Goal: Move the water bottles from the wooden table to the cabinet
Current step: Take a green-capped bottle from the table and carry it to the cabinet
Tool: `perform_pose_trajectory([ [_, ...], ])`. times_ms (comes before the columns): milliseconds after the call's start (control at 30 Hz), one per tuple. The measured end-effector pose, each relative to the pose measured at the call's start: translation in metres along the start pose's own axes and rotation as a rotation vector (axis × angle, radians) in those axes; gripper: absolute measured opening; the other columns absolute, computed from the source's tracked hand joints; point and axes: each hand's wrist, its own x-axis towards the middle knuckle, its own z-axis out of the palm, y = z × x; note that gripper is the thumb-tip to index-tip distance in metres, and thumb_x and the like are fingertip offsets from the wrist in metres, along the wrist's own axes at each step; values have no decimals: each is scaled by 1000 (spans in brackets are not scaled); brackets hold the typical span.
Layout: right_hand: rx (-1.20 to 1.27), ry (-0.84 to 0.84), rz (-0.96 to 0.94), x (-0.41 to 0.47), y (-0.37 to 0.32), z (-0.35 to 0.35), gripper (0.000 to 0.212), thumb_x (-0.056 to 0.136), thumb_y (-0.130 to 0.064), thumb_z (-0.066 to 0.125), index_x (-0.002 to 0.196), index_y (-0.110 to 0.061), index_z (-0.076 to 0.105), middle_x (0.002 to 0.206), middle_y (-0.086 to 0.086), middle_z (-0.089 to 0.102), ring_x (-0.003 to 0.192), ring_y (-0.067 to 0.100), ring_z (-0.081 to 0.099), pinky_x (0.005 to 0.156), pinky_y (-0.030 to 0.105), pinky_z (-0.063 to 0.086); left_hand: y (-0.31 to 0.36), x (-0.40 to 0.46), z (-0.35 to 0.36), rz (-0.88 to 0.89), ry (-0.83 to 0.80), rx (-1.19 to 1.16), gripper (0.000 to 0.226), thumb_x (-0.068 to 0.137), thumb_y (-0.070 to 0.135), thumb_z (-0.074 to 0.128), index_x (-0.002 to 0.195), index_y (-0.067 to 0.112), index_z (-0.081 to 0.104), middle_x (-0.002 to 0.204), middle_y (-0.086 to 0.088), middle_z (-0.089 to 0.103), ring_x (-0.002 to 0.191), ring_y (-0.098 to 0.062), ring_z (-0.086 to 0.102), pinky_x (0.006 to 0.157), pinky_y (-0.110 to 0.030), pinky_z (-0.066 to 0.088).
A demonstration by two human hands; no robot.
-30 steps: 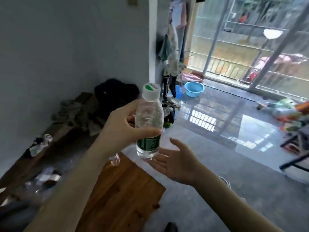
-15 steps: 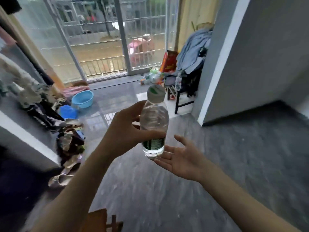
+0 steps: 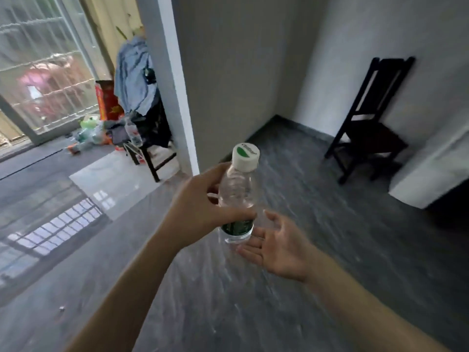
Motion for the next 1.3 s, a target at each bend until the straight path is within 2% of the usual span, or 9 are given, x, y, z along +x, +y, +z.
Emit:
perform_pose_trajectory([
  [133, 93, 73, -110, -25, -7, -40, 71, 96, -51, 39, 131, 9, 55, 132, 30, 57, 128, 39, 52, 105, 40, 41, 5, 37, 44, 47, -176, -37, 54, 66, 46, 93, 113, 43, 66, 102, 20, 76, 92, 1, 74, 76, -9, 54],
  [233, 179, 119, -186, -41, -5, -59, 68, 96, -49, 40, 127, 9, 58, 129, 29, 61, 114, 37, 59, 93, 39, 49, 10, 59, 72, 102, -299, -42, 50, 67, 47, 92, 108, 44, 65, 99, 20, 76, 90, 1, 74, 75, -11, 55],
  [300, 237, 168, -235, -52, -5, -67, 65, 94, -46, 42, 125, 8, 59, 127, 28, 62, 116, 37, 59, 92, 39, 50, 14, 69, 88, 150, -367, -61, 51, 67, 49, 91, 110, 46, 64, 100, 20, 76, 91, 1, 74, 76, -14, 58],
  [433, 393, 257, -345, -70, -3, -77, 71, 94, -47, 44, 132, 13, 50, 137, 29, 54, 135, 37, 46, 105, 39, 43, 25, 87, 108, 228, -533, -107, 52, 69, 43, 92, 112, 48, 63, 104, 22, 75, 95, 3, 72, 77, -13, 57],
  [633, 526, 277, -491, -84, 10, -79, 69, 96, -45, 44, 135, 12, 48, 137, 31, 53, 133, 38, 48, 102, 39, 46, 38, 110, 130, 294, -712, -189, 55, 66, 34, 95, 107, 45, 60, 104, 25, 73, 93, 5, 72, 72, -6, 53],
  [800, 615, 321, -588, -103, 12, -89, 65, 98, -40, 40, 132, 15, 47, 131, 33, 56, 128, 41, 53, 91, 40, 55, 59, 121, 158, 355, -823, -267, 59, 61, 42, 93, 111, 43, 60, 102, 19, 75, 93, -2, 74, 79, -14, 57],
  [933, 659, 327, -642, -118, 11, -105, 62, 100, -38, 40, 132, 13, 48, 130, 33, 58, 124, 42, 56, 83, 42, 60, 71, 123, 184, 428, -883, -313, 60, 64, 41, 92, 115, 39, 61, 106, 17, 75, 98, -3, 73, 85, -15, 55],
  [1133, 726, 262, -732, -137, 3, -145, 60, 100, -37, 38, 135, 11, 47, 130, 33, 57, 124, 43, 56, 93, 43, 54, 95, 139, 236, 507, -932, -343, 64, 64, 38, 92, 120, 37, 63, 110, 15, 75, 104, -5, 72, 88, -17, 55],
  [1300, 740, 249, -798, -173, -29, -190, 61, 100, -37, 40, 137, 11, 45, 133, 33, 55, 122, 42, 58, 91, 43, 57, 128, 165, 295, 523, -938, -371, 62, 68, 30, 94, 123, 31, 64, 111, 14, 75, 105, -4, 72, 87, -16, 55],
])
